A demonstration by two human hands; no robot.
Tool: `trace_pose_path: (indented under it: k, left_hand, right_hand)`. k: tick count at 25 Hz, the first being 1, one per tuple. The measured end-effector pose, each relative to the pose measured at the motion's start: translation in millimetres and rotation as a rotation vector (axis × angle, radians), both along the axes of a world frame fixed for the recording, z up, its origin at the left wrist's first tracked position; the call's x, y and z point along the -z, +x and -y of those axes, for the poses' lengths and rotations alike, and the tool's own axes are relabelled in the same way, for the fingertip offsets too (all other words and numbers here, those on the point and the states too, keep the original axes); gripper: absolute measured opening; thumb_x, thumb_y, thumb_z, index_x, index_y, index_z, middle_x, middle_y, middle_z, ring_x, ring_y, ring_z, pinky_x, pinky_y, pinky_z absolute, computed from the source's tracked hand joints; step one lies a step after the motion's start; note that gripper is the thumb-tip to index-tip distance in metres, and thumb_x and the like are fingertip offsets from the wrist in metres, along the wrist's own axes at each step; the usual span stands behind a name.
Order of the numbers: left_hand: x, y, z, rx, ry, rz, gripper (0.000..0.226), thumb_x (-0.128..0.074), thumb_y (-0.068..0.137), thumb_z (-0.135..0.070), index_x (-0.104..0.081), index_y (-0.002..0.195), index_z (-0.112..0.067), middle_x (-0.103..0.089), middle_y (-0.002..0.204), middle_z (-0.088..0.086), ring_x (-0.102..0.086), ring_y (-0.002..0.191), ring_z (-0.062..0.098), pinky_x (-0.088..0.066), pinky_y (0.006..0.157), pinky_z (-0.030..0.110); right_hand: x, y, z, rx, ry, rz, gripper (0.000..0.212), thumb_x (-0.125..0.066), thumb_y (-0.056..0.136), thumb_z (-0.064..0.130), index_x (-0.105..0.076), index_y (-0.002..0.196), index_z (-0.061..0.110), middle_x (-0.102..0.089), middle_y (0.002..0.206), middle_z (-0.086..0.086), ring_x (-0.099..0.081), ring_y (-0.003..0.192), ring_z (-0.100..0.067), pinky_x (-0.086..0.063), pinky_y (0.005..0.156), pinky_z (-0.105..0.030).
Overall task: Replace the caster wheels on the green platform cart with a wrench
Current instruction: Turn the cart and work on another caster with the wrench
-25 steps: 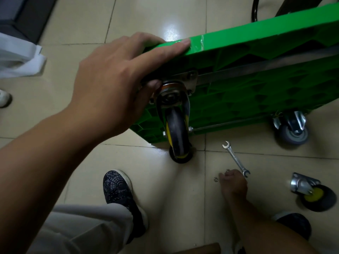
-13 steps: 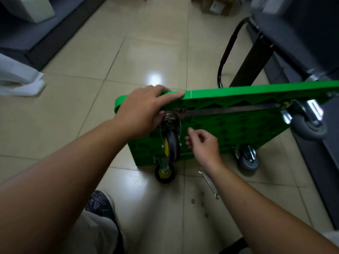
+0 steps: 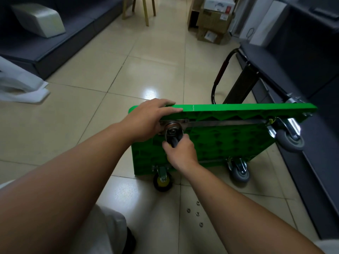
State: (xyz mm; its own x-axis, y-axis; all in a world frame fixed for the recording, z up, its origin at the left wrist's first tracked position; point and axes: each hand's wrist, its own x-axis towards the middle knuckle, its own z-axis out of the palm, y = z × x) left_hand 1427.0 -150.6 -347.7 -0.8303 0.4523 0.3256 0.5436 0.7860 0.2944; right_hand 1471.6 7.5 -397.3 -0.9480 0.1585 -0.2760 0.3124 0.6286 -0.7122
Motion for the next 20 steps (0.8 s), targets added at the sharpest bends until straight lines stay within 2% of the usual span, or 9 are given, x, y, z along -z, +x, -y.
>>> trace_pose_path:
  k: [3,7,11,14,17,20]
  left_hand:
    - [-4,-5,0,-0.007,0.006,0.037,0.075,-0.058,0.078,0.008,-0.058,0.141,-0.032,-0.053,0.147,0.002,-0.049,0.129,0.028,-0.043,0.102,0.042]
    - [-11,-8,-35,0.007,-0.008,-0.014,0.057,-0.065,0.082,-0.006,-0.063,0.135,-0.028,-0.058,0.137,0.000,-0.052,0.123,0.026,-0.044,0.101,0.045]
    - [-11,1,-105,0.200,0.008,-0.081,0.051,-0.065,0.085,-0.013,-0.063,0.134,-0.026,-0.058,0.136,0.001,-0.051,0.125,0.024,-0.039,0.105,0.042]
    - [4,7,-149,0.347,-0.024,-0.022,0.048,-0.065,0.088,-0.015,-0.063,0.134,-0.027,-0.058,0.136,-0.002,-0.049,0.129,0.019,-0.040,0.108,0.040]
    - [36,6,-188,0.461,-0.081,0.083,0.047,-0.062,0.084,-0.020,-0.066,0.130,-0.026,-0.062,0.129,-0.001,-0.056,0.121,0.022,-0.047,0.100,0.043]
    - [75,3,-232,0.489,-0.152,0.204,0.050,-0.053,0.080,-0.030,-0.068,0.127,-0.025,-0.066,0.120,0.001,-0.062,0.108,0.028,-0.053,0.088,0.043]
  right_hand:
    - [-8,43,-30,-0.079,0.020,0.066,0.046,-0.073,0.073,0.050,-0.057,0.107,0.023,-0.067,0.103,0.002,-0.066,0.093,-0.022,-0.057,0.082,-0.039]
    - [2,81,-92,-0.130,0.142,0.170,0.043,-0.073,0.076,0.047,-0.057,0.110,0.025,-0.066,0.104,0.004,-0.065,0.094,-0.019,-0.055,0.080,-0.033]
    - [25,78,-154,0.018,0.182,0.223,0.046,-0.075,0.074,0.048,-0.060,0.110,0.023,-0.069,0.103,0.000,-0.065,0.095,-0.023,-0.055,0.082,-0.034]
    - [39,73,-212,0.097,0.273,0.244,0.047,-0.079,0.071,0.045,-0.064,0.107,0.020,-0.071,0.104,-0.004,-0.067,0.097,-0.026,-0.055,0.080,-0.032]
    - [51,76,-285,0.240,0.394,0.300,0.055,-0.085,0.068,0.041,-0.066,0.113,0.015,-0.070,0.113,-0.010,-0.067,0.105,-0.030,-0.053,0.080,-0.032]
    - [73,83,-351,0.430,0.444,0.356,0.054,-0.088,0.068,0.035,-0.064,0.109,0.011,-0.068,0.114,-0.014,-0.067,0.105,-0.033,-0.052,0.078,-0.033]
